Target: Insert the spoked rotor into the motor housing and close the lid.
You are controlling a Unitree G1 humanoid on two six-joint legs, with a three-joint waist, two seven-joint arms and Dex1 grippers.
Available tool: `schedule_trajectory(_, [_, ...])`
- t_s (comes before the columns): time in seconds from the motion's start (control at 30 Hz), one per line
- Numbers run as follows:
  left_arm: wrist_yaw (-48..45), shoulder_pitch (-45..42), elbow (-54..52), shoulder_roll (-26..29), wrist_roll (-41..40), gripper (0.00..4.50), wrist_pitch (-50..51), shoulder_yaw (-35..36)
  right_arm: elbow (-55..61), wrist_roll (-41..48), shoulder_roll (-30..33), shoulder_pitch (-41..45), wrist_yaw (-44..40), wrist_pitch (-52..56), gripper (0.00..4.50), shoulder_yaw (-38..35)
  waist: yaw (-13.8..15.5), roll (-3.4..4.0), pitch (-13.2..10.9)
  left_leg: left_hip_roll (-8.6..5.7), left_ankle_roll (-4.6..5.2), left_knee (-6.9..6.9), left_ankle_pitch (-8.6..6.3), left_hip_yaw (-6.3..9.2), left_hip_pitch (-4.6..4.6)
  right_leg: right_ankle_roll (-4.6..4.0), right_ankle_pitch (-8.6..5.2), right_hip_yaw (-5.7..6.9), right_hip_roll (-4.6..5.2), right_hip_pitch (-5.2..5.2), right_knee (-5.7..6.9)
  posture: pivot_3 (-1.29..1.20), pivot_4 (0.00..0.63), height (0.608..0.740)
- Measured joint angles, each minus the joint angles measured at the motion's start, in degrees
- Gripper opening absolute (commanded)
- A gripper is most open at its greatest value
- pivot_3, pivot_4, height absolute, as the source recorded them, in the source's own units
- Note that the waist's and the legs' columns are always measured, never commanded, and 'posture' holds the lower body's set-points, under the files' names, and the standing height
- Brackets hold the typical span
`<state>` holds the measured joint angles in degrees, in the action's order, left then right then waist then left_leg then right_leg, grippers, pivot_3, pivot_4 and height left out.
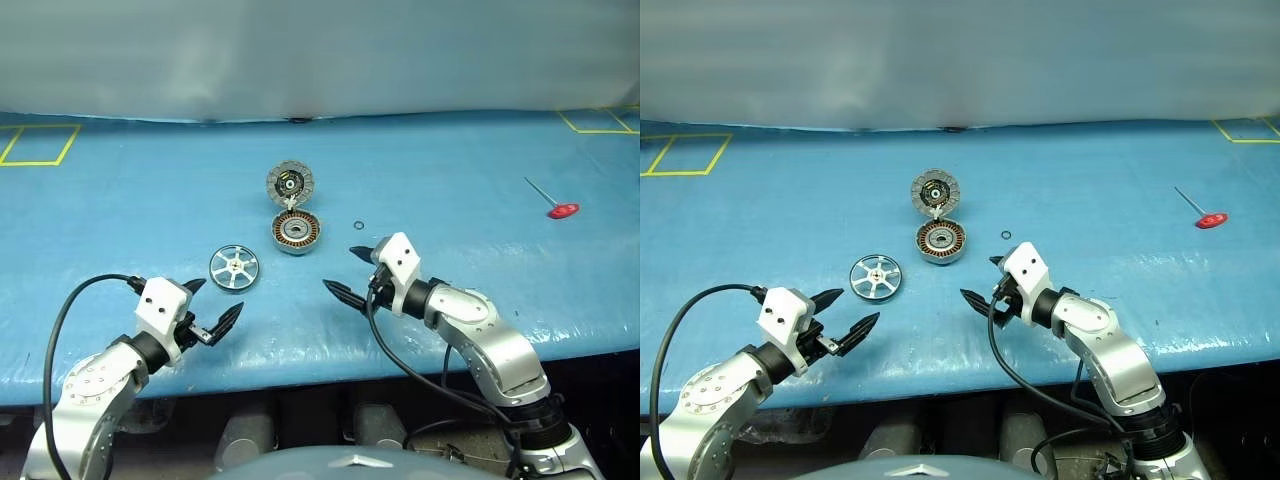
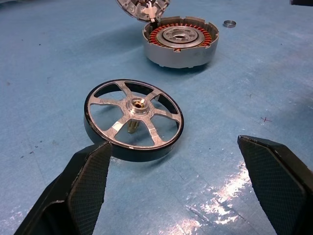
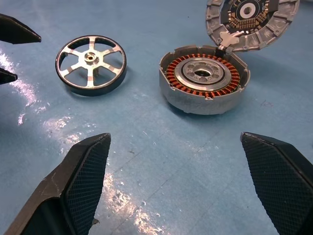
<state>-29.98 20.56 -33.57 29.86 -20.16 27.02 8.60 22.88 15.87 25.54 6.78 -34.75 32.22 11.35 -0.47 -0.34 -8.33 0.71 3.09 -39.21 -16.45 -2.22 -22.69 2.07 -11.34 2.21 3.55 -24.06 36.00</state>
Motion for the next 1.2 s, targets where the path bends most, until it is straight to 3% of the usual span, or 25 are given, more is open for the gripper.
schedule_trajectory(0.13, [0.01, -0.04, 0.12, -0.12, 0.07, 4.5, -0.18, -0.09, -1.3, -0.95, 1.75, 2.66, -2.33, -0.46, 4.49, 1.66, -0.13, 0.01, -0.01, 0.0, 0.0, -0.01, 0.01, -0.02, 0.01, 0.01, 0.0, -0.01, 0.0, 0.0, 0.0, 0.0, 0.15, 0.74])
schedule_trajectory(0.37, [0.0, 0.21, 1.01, -0.95, 1.02, 4.5, -1.66, -0.75, -8.77, -5.38, 8.29, 21.21, -15.27, -0.71, 4.49, 10.78, -0.14, 0.06, -0.09, -0.01, -0.03, 0.0, 0.03, -0.03, -0.02, -0.02, 0.03, -0.01, -0.02, -0.24, 0.03, 0.0, 0.15, 0.74])
schedule_trajectory(0.5, [-0.02, 0.78, 1.33, -1.96, 1.21, 4.5, -2.32, -2.1, -16.59, -9.71, 8.23, 32.35, -23.06, -2.16, 4.49, 17.53, -0.19, 0.06, -0.1, -0.03, -0.02, 0.02, 0.02, -0.1, -0.14, -0.01, 0.05, -0.05, 0.0, -0.23, 0.03, 0.0, 0.15, 0.74])
schedule_trajectory(0.77, [0.04, 2.11, 1.42, -3.1, 1.58, 4.5, -3.69, -2.76, -36.25, -17.59, 0.99, 49.98, -34.04, -9.15, 4.49, 26.05, -0.24, 0.1, -0.12, -0.01, -0.06, 0.03, 0.05, -0.11, -0.15, -0.03, 0.05, -0.03, 0.02, -0.24, 0.05, 0.0, 0.15, 0.74])
schedule_trajectory(1.2, [-0.02, 3.73, 1.49, -3.83, 1.76, 4.5, -5.21, -3.5, -65.64, -28.97, -10.42, 60.28, -38.21, -20.76, 4.49, 30.1, -0.46, 0.19, -0.18, -0.02, -0.36, 0.07, 0.22, -0.14, -0.2, -0.04, 0.05, -0.02, 0.05, -0.32, 0.05, 0.0, 0.15, 0.74])
